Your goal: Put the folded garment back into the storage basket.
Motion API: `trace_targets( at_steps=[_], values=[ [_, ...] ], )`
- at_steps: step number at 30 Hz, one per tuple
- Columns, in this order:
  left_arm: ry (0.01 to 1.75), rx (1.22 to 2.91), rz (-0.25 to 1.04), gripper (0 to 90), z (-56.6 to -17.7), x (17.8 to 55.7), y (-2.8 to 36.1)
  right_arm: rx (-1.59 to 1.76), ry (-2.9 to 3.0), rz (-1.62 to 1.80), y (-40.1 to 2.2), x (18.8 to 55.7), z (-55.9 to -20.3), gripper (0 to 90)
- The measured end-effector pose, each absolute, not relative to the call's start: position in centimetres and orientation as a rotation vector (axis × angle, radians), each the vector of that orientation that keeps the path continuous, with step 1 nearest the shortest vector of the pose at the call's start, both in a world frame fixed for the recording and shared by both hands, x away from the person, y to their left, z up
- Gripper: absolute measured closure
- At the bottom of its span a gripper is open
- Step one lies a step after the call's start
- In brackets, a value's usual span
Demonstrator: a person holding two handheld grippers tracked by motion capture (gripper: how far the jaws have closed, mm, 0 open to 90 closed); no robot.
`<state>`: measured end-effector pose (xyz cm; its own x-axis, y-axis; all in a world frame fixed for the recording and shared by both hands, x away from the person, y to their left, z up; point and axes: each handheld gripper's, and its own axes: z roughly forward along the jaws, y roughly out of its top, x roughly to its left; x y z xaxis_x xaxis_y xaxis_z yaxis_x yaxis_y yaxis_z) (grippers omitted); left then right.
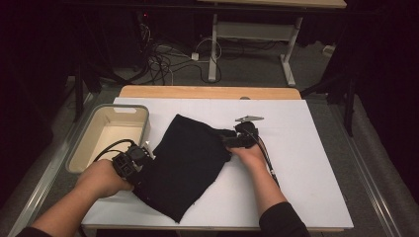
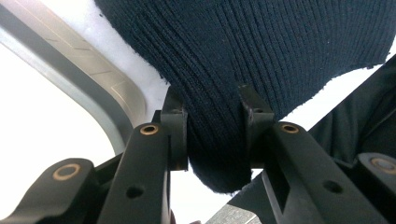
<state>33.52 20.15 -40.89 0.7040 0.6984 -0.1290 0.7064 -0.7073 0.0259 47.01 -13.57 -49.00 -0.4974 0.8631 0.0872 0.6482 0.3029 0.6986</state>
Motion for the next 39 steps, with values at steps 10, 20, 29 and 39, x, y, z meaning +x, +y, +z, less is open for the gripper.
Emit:
trace_targets(
  at_steps=[10, 20, 29, 39],
  values=[
    [1.167, 2.832, -0.170, 67.5, -41.2, 33.5, 20.2, 1.224, 2.433, 1.098, -12.2, 45.6, -49.0, 74.4],
    [1.166, 2.807, -0.157, 67.7, -40.6, 33.4, 20.4, 1.026, 2.280, 1.129, -11.6, 43.9, -46.8, 80.9],
    [1.170, 2.805, -0.141, 67.7, -39.4, 33.2, 20.4, 0.902, 2.139, 1.217, -10.2, 42.5, -43.5, 80.8],
    [1.186, 2.788, -0.128, 67.8, -38.2, 33.3, 21.4, 0.895, 2.097, 1.255, -9.7, 42.5, -41.8, 80.6]
  ],
)
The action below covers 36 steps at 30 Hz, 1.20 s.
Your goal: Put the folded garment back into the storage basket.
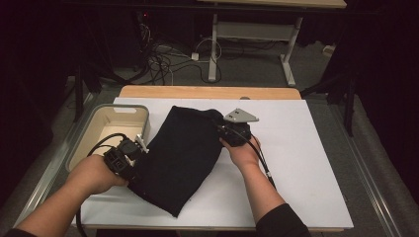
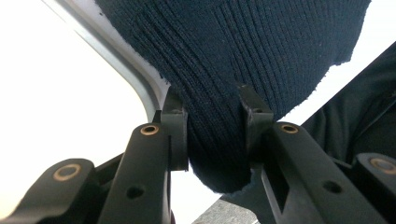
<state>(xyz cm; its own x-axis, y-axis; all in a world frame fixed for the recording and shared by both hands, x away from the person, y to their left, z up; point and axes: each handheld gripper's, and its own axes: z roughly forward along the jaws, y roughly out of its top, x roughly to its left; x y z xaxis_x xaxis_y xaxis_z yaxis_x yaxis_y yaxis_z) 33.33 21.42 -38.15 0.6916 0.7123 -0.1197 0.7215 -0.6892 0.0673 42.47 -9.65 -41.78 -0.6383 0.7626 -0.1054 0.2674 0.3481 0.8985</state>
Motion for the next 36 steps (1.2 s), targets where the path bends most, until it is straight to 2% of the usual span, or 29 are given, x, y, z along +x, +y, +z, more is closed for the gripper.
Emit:
trace_targets(
  at_steps=[18, 36],
  values=[
    [1.188, 2.811, -0.156, 67.8, -37.1, 33.5, 21.3, 0.889, 2.092, 1.256, -9.5, 42.3, -41.2, 80.5],
    [1.179, 2.814, -0.131, 67.8, -33.8, 34.3, 21.8, 0.862, 2.044, 1.269, -9.1, 42.8, -38.1, 80.2]
  ],
)
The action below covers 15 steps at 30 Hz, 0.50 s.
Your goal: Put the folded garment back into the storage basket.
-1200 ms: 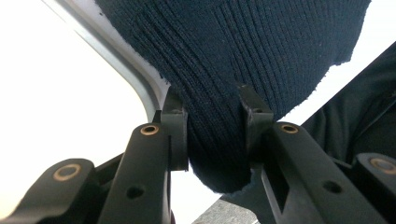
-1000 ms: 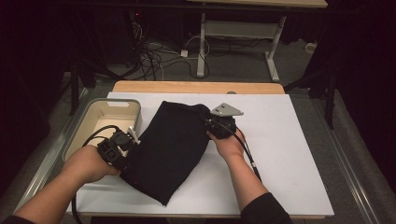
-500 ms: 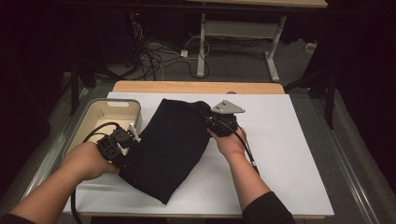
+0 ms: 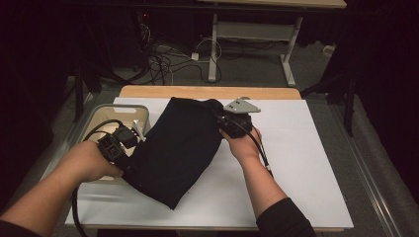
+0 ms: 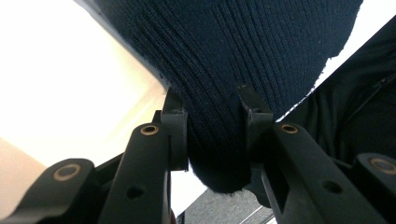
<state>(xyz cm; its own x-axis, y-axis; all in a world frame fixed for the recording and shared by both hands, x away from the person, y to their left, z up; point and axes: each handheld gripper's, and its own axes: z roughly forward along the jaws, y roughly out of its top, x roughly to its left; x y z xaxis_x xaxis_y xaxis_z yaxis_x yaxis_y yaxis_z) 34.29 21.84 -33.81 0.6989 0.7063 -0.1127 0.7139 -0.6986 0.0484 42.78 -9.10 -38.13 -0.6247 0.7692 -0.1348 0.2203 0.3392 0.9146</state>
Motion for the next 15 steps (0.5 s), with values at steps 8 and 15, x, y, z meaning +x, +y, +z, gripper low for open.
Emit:
trace_targets(
  at_steps=[8, 15],
  values=[
    [1.207, 2.797, -0.109, 67.8, -31.6, 34.1, 23.6, 0.808, 2.011, 1.295, -6.9, 43.2, -35.0, 80.1],
    [1.254, 2.781, -0.098, 67.8, -31.2, 33.9, 25.8, 0.784, 2.011, 1.319, -4.5, 44.0, -34.4, 80.0]
  ],
)
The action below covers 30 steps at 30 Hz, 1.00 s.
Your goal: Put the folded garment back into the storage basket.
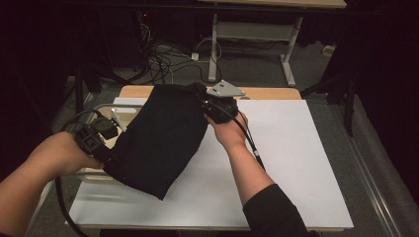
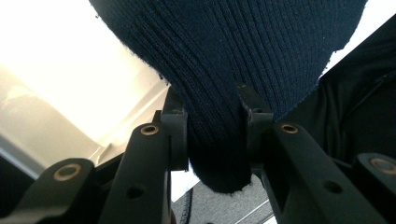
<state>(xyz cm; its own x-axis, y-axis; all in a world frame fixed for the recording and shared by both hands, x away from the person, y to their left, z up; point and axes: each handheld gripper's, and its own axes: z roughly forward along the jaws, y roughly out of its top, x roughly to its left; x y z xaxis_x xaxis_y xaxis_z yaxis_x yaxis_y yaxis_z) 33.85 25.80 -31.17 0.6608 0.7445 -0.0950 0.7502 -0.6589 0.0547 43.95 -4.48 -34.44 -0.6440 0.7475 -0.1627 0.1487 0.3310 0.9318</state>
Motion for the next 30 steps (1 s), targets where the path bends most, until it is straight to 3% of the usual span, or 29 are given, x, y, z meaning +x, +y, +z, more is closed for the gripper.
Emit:
trace_targets(
  at_steps=[30],
  values=[
    [1.473, 2.630, -0.063, 67.8, -33.1, 34.0, 34.8, 0.696, 2.095, 1.353, 6.5, 48.9, -36.5, 79.9]
  ],
)
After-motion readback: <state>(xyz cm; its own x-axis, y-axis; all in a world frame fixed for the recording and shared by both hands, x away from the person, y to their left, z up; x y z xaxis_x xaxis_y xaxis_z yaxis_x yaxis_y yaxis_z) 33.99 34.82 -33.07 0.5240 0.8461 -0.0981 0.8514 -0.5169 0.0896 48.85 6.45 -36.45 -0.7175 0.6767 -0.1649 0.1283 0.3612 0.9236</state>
